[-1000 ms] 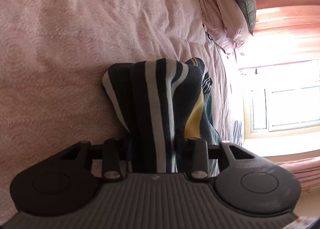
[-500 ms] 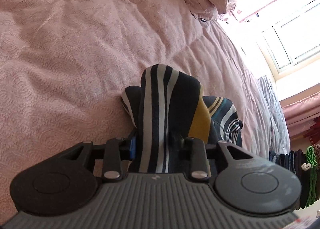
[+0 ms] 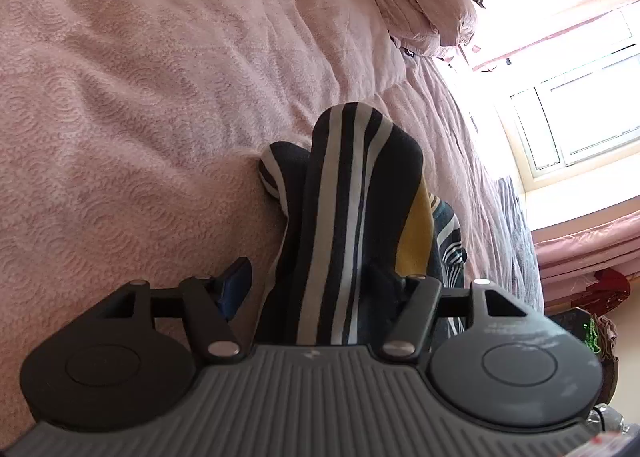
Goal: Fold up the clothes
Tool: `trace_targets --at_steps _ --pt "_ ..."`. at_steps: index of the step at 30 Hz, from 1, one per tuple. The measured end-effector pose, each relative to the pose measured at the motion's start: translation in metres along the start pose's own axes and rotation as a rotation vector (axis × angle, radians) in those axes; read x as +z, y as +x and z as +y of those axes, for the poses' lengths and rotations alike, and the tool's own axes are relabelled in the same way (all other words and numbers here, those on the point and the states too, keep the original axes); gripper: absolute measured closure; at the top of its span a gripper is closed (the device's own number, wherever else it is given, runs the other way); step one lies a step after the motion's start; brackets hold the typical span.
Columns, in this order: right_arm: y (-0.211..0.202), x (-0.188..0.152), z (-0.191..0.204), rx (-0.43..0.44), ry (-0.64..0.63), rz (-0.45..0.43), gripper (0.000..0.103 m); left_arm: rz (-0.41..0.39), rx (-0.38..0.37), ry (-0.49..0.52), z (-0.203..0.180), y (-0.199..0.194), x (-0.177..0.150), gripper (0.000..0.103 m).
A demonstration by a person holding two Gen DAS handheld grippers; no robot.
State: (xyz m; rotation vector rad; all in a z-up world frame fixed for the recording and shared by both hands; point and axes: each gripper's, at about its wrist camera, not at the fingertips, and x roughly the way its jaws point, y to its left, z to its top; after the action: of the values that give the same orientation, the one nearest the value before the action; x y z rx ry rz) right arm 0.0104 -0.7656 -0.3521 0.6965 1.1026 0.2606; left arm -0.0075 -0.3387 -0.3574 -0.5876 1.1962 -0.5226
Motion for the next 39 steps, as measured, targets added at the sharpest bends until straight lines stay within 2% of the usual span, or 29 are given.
trace_targets --at_steps 2,3,4,5,6,7,9,12,14,16,17,18,21,24,27,29,30,31,32,33,35,36,37,39 --pt "0.011 0.0 -0.006 0.038 0.028 -0.007 0.028 -0.001 -0.029 -0.033 0.006 0.008 0.005 0.042" --pt "0.012 -0.004 -0.007 0.065 0.051 -0.021 0.041 -0.003 -0.042 -0.051 0.008 0.012 0.007 0.041" --pt "0.013 -0.007 -0.007 0.09 0.077 -0.011 0.067 -0.005 -0.055 -0.065 0.01 0.015 0.009 0.043" --pt "0.01 -0.011 -0.003 0.077 0.076 -0.023 0.078 -0.011 -0.07 -0.072 0.009 0.016 0.012 0.05" --pt "0.002 -0.014 0.0 0.085 0.045 -0.05 0.09 -0.016 -0.085 -0.059 0.006 0.017 0.014 0.07" --pt "-0.011 -0.018 0.004 0.109 0.036 -0.087 0.091 -0.024 -0.079 -0.032 0.0 0.017 0.018 0.076" --pt "-0.04 -0.027 0.01 0.158 0.043 -0.181 0.091 -0.021 -0.068 0.067 -0.019 0.017 0.027 0.081" --pt "-0.076 -0.046 0.018 0.132 0.047 -0.288 0.091 -0.02 -0.111 0.185 -0.045 0.019 0.041 0.083" --pt "-0.078 -0.054 0.011 0.09 0.124 -0.33 0.091 -0.015 -0.127 0.266 -0.06 0.028 0.05 0.083" --pt "-0.059 -0.054 -0.002 -0.025 0.221 -0.282 0.086 0.016 -0.067 0.304 -0.067 0.049 0.054 0.081" --pt "-0.048 -0.049 -0.004 -0.133 0.246 -0.232 0.082 0.041 -0.013 0.317 -0.065 0.061 0.053 0.078" --pt "-0.045 -0.043 -0.002 -0.193 0.249 -0.21 0.073 0.054 0.037 0.316 -0.064 0.068 0.053 0.072" --pt "-0.06 -0.03 0.021 -0.227 0.163 -0.319 0.058 0.015 0.045 0.278 -0.069 0.055 0.059 0.07" --pt "-0.065 -0.015 0.04 -0.196 0.039 -0.395 0.056 -0.035 0.023 0.287 -0.074 0.037 0.071 0.064" --pt "-0.038 0.009 0.043 -0.189 -0.005 -0.365 0.056 -0.023 0.018 0.315 -0.08 0.045 0.083 0.062" --pt "-0.019 0.016 0.032 -0.182 0.024 -0.323 0.056 0.014 0.023 0.344 -0.084 0.06 0.085 0.063" --pt "-0.01 0.017 0.03 -0.175 0.038 -0.297 0.058 0.027 0.033 0.348 -0.084 0.067 0.085 0.066" --pt "-0.005 0.017 0.026 -0.159 0.037 -0.296 0.094 0.032 0.034 0.351 -0.085 0.071 0.085 0.073" --pt "-0.004 0.015 0.026 -0.161 0.026 -0.293 0.102 0.022 0.028 0.359 -0.086 0.075 0.083 0.083" --pt "-0.008 0.013 0.03 -0.167 0.006 -0.308 0.103 0.005 0.025 0.369 -0.088 0.073 0.082 0.094" --pt "-0.027 0.007 0.045 -0.18 -0.049 -0.417 0.103 -0.056 0.023 0.412 -0.093 0.068 0.077 0.096" --pt "-0.034 0.006 0.048 -0.212 -0.035 -0.457 0.103 -0.068 0.043 0.445 -0.095 0.068 0.074 0.096" --pt "-0.032 0.006 0.044 -0.251 -0.006 -0.47 0.103 -0.069 0.086 0.479 -0.095 0.073 0.07 0.096" --pt "-0.01 0.009 0.034 -0.324 0.026 -0.388 0.103 -0.041 0.138 0.471 -0.085 0.088 0.067 0.094"
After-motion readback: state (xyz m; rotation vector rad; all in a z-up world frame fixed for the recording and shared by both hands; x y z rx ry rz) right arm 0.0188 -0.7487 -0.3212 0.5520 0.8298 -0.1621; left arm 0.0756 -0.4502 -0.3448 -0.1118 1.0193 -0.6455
